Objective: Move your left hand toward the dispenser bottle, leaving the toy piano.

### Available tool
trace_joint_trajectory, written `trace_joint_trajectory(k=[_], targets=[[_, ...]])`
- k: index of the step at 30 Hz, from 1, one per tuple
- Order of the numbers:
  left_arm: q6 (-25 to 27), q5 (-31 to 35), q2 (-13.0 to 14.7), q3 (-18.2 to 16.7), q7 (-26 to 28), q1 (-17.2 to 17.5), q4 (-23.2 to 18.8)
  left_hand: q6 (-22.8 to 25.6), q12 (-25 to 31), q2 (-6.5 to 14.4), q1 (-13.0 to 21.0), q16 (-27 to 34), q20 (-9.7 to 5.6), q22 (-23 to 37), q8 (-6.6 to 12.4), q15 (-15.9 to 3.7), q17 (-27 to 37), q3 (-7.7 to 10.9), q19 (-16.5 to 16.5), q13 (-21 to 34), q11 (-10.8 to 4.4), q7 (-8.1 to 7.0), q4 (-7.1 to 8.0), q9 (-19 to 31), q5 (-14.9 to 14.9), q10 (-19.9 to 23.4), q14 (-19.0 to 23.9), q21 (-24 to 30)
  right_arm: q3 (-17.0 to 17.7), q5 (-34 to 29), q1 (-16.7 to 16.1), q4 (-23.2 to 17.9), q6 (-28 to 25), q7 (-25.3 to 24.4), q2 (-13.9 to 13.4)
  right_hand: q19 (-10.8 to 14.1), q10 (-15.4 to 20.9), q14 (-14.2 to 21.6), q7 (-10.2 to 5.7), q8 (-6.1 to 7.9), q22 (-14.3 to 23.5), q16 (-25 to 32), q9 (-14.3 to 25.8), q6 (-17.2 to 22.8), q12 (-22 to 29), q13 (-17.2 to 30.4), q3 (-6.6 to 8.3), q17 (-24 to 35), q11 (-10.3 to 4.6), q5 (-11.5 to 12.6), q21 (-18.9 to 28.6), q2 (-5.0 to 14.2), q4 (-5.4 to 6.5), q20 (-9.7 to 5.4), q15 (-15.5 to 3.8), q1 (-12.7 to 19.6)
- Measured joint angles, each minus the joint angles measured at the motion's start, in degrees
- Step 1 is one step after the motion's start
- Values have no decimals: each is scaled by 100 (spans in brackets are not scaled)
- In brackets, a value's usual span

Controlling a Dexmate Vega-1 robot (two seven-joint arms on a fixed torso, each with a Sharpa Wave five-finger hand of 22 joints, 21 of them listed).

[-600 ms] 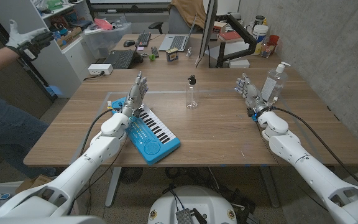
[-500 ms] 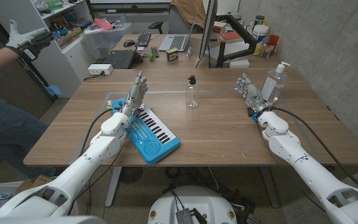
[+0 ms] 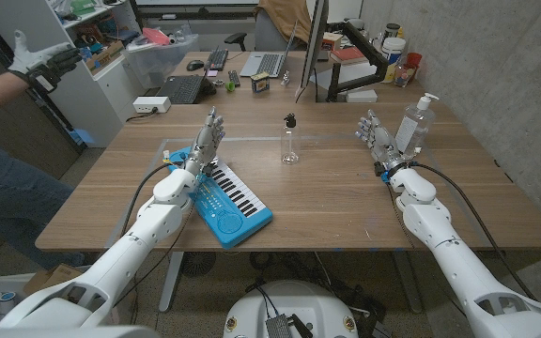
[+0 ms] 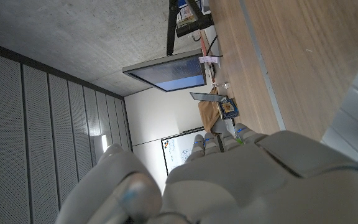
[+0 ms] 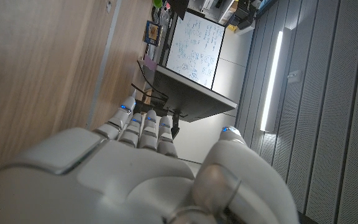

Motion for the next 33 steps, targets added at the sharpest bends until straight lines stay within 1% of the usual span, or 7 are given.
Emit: trace_joint_trajectory(k=[3, 5, 7, 13, 20, 26, 33], targets=[[27, 56, -24, -35, -9, 15, -21, 23, 0, 0, 0, 37, 0, 0, 0, 28, 0, 0, 0, 0, 6, 22, 0, 0, 0, 53, 28, 0, 203, -126, -26, -11, -34, 87, 175, 0, 0, 0, 0, 0, 0, 0, 0, 0, 0, -12, 0, 0, 0, 0, 0, 0, 0, 0, 0, 0], [45, 83, -30, -51, -17, 22, -35, 23, 0, 0, 0, 45, 22, 0, 0, 28, 0, 0, 22, 0, -1, 22, 0, 0, 0, 61, 28, 40, 290, -204, -37, -19, -54, 142, 251, 0, 0, 0, 0, 0, 0, 0, 0, 0, 0, -16, 0, 0, 0, 0, 0, 0, 0, 0, 0, 0], [57, 105, -35, -67, -18, 27, -44, 40, 22, 0, 0, 46, 1, -1, 0, 56, 0, 0, 43, 0, -1, 6, 0, 0, 0, 61, 56, 44, 363, -259, -46, -24, -66, 179, 316, 0, 0, 0, 0, 0, 0, 0, 0, 0, 0, -16, 0, 0, 0, 0, 0, 0, 0, 0, 0, -1], [81, 173, -59, -118, -39, 41, -93, 45, 22, 0, 0, 46, -7, -1, 0, 35, 28, 0, 52, -1, 9, 0, 0, 0, 0, 112, 77, 44, 577, -472, -77, -56, -115, 324, 504, 0, -1, 0, 0, 0, 0, 0, -1, -1, 0, -16, 0, -1, 0, 0, 0, 1, 0, 0, 0, -1], [102, 219, -60, -154, -53, 54, -140, 45, 22, 30, 30, 45, -7, -1, 0, 35, 27, -25, 52, -1, 9, 0, -25, 0, 0, 112, 77, 44, 704, -623, -94, -85, -159, 414, 620, 0, -1, 0, -31, 0, -1, 0, -1, 31, 0, -16, 0, -1, 0, 0, -38, 1, 0, 0, 0, -1], [153, 284, -30, -181, -53, 76, -215, 45, 21, 53, 53, 45, 87, 23, 0, 60, 27, -25, 116, -1, -12, 0, -25, 0, 0, 132, 102, 44, 836, -730, -104, -106, -178, 476, 753, 0, -1, 0, -31, 0, -1, 0, -1, 30, 0, -16, 0, -1, 0, 0, -61, 1, 0, 1, 0, -1], [204, 349, 12, -202, -28, 97, -301, 43, 21, 51, 100, 45, 93, 27, 0, 80, 26, -48, 110, -2, 20, -1, -49, 0, 49, 163, 122, 44, 929, -805, -116, -106, -179, 520, 854, 0, -1, -1, -31, 0, -1, 0, -1, 30, 0, -41, 0, -1, 0, 0, -63, 1, 0, 1, 0, -1]])
